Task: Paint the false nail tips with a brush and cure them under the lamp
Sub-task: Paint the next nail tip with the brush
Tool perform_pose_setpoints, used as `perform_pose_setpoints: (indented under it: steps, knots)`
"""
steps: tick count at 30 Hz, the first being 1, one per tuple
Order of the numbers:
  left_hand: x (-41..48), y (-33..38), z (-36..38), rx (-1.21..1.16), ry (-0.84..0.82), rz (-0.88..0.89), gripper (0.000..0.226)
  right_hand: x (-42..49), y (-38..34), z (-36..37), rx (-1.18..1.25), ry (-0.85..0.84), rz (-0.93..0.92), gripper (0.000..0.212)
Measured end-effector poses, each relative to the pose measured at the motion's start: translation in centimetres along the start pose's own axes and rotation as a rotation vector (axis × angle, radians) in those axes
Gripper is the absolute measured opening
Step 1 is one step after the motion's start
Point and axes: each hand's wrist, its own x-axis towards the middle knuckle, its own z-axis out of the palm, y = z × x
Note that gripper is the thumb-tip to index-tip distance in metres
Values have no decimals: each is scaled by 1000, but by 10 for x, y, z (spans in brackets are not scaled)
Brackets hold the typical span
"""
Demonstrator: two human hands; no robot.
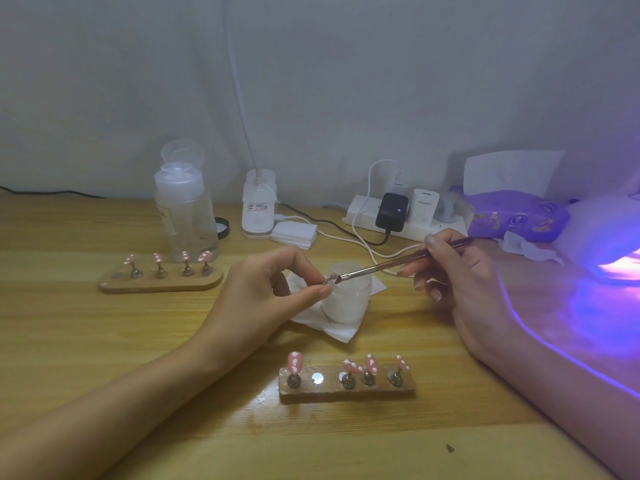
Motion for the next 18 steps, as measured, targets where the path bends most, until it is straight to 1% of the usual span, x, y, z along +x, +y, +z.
perform_pose_setpoints:
  steps: [5, 8, 11, 13, 15, 18]
  knots:
    - [0, 0, -1, 2, 2, 19, 9, 0, 1, -2, -29, 38, -25, 26]
    - [0, -1, -1, 2, -4, 34, 9, 0, 0, -3, 1, 98, -48, 31]
    - [0, -1, -1, 1, -10, 40, 8, 2, -1, -4, 31, 192, -30, 37]
    - [0, -1, -1, -5, -9, 36, 9, 5, -2, -6, 74, 281, -8, 32]
    - [0, -1, -1, -17, -6, 31, 10, 7, -2, -7, 120, 327, 10, 28]
    - [0, -1, -1, -22, -11, 30, 10, 6, -1, -7, 205, 288, -24, 31]
